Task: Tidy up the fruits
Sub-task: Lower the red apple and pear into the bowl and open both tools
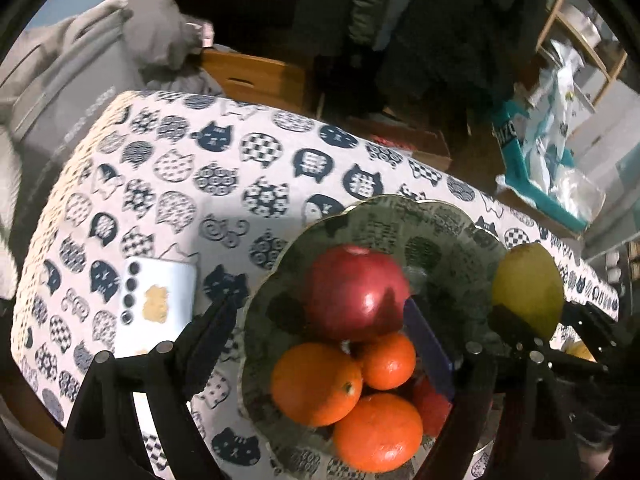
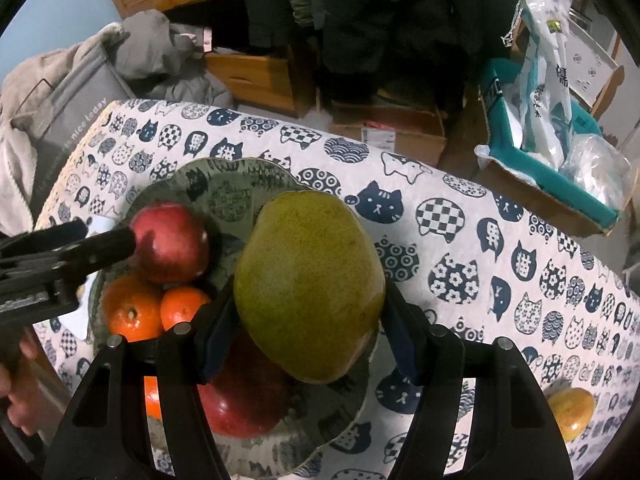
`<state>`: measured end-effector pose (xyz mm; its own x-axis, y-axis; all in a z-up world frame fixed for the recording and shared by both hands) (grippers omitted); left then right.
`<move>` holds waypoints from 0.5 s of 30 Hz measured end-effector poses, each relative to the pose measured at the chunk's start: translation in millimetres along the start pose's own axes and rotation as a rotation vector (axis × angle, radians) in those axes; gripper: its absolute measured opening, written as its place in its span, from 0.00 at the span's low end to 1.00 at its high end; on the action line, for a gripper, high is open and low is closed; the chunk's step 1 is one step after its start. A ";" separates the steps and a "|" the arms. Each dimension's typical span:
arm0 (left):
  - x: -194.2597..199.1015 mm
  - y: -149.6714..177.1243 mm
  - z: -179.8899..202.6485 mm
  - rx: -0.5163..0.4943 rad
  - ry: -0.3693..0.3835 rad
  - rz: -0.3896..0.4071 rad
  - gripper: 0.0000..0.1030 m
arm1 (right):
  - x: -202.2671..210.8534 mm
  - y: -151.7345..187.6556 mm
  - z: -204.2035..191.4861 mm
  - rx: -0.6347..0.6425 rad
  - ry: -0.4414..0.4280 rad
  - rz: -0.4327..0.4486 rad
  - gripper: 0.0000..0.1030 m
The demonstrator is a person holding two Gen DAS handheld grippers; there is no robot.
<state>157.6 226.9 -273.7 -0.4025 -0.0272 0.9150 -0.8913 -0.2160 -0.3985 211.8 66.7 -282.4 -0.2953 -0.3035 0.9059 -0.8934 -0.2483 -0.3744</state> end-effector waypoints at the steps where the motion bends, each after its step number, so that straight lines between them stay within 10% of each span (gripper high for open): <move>1: 4.0 1.9 -2.8 0.006 -0.003 0.007 0.84 | -0.4 -0.2 -2.9 0.007 0.003 0.002 0.65; 15: 22.3 24.8 -30.9 0.075 -0.021 0.013 0.84 | -34.1 12.3 -37.8 0.079 0.000 -0.088 0.65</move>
<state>120.1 251.2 -265.2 -0.4084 -0.0505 0.9114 -0.8678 -0.2881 -0.4049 198.1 108.8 -310.4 -0.2172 -0.2771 0.9359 -0.8862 -0.3460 -0.3082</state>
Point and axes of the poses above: each gripper's, at about its wrist camera, not at the fingertips, and x roughly against the way its jaws point, z to its right, y to its underside, the point moved 4 cm from there along -x, roughly the way its jaws point, and after that the axes turned 12 degrees about -x, right-handed, at the moved point
